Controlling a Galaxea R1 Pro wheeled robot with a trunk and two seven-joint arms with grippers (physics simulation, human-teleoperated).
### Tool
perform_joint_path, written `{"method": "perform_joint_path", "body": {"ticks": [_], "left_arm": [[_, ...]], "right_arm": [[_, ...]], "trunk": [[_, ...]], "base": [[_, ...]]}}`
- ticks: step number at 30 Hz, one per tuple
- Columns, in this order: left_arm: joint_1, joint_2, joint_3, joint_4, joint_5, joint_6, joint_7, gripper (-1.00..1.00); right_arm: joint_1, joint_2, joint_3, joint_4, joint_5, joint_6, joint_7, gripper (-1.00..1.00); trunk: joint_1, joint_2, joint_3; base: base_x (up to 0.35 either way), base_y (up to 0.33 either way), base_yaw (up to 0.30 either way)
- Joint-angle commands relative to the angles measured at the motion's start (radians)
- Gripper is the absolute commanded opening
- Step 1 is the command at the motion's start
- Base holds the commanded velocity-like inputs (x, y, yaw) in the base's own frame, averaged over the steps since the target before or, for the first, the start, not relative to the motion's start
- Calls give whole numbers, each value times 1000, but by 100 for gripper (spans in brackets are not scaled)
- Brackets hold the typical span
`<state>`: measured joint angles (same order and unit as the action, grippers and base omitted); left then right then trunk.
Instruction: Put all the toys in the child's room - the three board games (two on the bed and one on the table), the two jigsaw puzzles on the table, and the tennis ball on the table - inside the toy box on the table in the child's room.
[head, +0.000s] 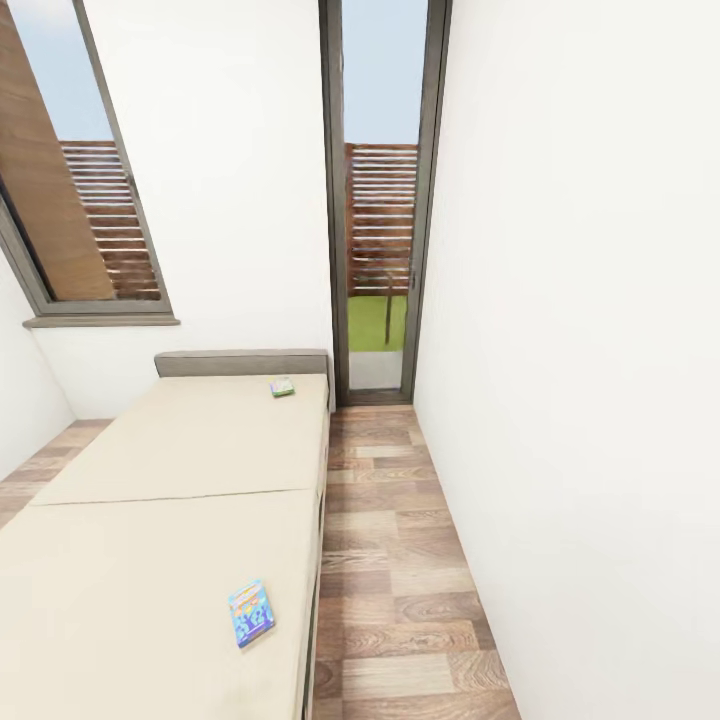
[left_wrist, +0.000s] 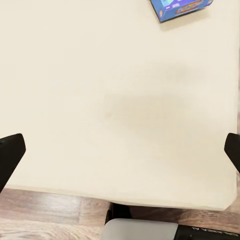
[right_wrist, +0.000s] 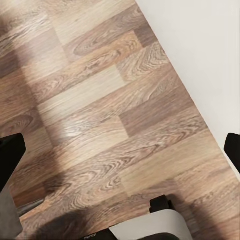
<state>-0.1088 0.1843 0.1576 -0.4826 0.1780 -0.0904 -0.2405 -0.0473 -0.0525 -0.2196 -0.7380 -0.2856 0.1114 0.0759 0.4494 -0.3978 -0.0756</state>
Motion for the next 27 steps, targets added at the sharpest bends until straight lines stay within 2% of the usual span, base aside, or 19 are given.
{"method": "perform_joint_path", "body": {"ticks": [1,27], "left_arm": [[-1,0,3,1,8,0,-8,100],[-1,0,3,1,8,0,-8,100]], "right_arm": [[0,0,1,-1,-7,6,5,100],[0,0,9,0,-7,7,5,100]], "trunk": [[1,-2,-2],[1,-2,-2]], "base": [[0,0,0],[30,0,0]]}}
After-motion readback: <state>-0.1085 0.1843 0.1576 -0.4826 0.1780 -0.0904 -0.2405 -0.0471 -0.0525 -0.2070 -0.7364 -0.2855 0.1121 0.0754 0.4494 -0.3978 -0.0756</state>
